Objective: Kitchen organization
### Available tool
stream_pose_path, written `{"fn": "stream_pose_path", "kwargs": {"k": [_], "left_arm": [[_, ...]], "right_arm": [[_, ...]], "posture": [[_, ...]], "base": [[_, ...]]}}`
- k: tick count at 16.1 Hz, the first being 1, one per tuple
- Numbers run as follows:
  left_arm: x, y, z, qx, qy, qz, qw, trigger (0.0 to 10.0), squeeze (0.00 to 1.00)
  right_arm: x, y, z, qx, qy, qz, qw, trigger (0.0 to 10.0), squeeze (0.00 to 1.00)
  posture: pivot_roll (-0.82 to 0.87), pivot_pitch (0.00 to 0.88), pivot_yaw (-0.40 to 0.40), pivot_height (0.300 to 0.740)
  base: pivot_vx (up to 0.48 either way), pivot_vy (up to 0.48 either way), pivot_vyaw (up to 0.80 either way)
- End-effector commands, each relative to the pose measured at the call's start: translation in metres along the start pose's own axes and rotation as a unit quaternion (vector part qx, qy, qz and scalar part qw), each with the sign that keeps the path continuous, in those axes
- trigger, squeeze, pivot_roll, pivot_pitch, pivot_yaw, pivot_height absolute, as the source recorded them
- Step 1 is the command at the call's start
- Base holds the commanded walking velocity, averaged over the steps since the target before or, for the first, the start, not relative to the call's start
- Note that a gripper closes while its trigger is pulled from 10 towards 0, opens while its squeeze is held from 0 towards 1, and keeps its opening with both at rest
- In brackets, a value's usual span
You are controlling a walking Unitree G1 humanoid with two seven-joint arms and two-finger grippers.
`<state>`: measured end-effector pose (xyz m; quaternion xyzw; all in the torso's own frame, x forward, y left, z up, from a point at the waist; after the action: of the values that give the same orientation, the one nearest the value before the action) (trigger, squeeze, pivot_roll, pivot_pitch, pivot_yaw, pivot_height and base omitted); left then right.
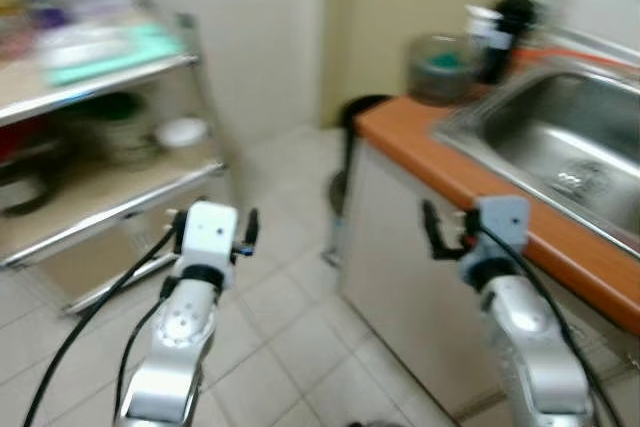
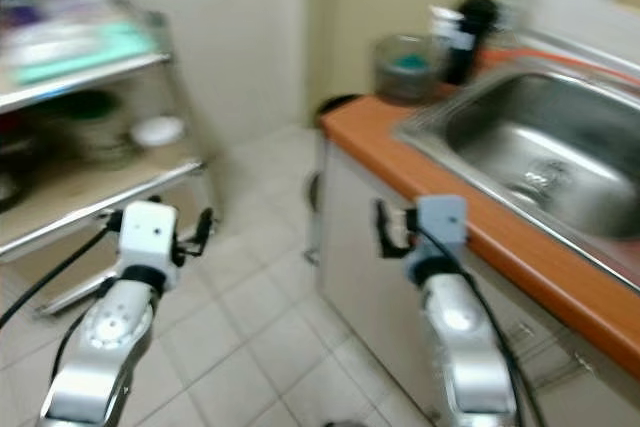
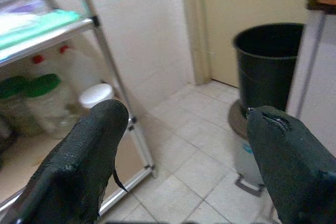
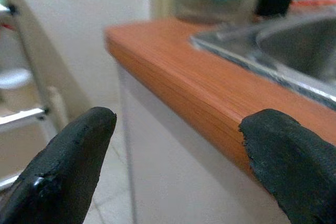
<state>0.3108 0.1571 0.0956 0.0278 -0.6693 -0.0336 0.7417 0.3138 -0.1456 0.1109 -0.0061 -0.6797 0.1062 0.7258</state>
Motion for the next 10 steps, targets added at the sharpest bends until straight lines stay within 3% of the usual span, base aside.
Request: {"fn": "stream_pose_path", "kwargs": {"k": [1,2,3,5,8,10], "left_arm": [[0.004,0.005,0.001,0.012,-0.009,0.0,1.0,10.0,0.0],[0.006,0.006,0.001,0.012,-0.009,0.009,1.0,10.0,0.0],[0.012,0.006,0.001,0.009,-0.016,0.024,1.0,10.0,0.0],[0.022,0.008,0.003,0.01,-0.027,0.04,0.999,10.0,0.0],[0.049,0.009,0.005,0.01,-0.069,0.082,0.994,10.0,0.0],[0.051,0.008,0.006,0.0,-0.071,0.077,0.994,10.0,0.0]], "right_arm": [[0.006,0.01,0.002,0.022,-0.01,-0.006,1.0,10.0,1.0],[0.013,0.015,0.003,0.033,-0.018,-0.018,0.999,10.0,1.0],[0.02,0.018,0.005,0.041,-0.027,-0.002,0.999,10.0,1.0],[0.032,0.023,0.008,0.048,-0.059,0.059,0.995,10.0,1.0],[0.038,0.01,0.013,-0.007,-0.065,0.017,0.998,10.0,1.0],[0.043,0.007,0.016,-0.018,-0.072,0.018,0.997,10.0,1.0]], "posture": [[-0.01,0.0,0.026,0.74],[-0.01,0.0,0.023,0.74],[-0.01,0.0,0.019,0.74],[-0.02,0.0,0.017,0.74],[0.0,0.0,0.001,0.74],[0.0,0.0,0.004,0.74]], "base": [[0.0,0.0,-0.8],[0.0,0.0,-0.8],[0.0,0.0,-0.8],[0.0,0.0,-0.8],[0.0,0.0,-0.8],[0.0,0.0,-0.8]]}}
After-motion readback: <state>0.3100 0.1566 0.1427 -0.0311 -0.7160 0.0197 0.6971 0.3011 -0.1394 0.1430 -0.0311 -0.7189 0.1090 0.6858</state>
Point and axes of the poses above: a point about 5 cm out from each wrist's last joint towards the gripper, its own z axis pointing back from the gripper into the wrist, its own x axis along the axis of the wrist's last joint, y = z × x, the point moved 6 cm from there along -z, pointing out of the wrist towards the gripper, and after that the axes turned 9 degrees about z, right-handed, at the moved point
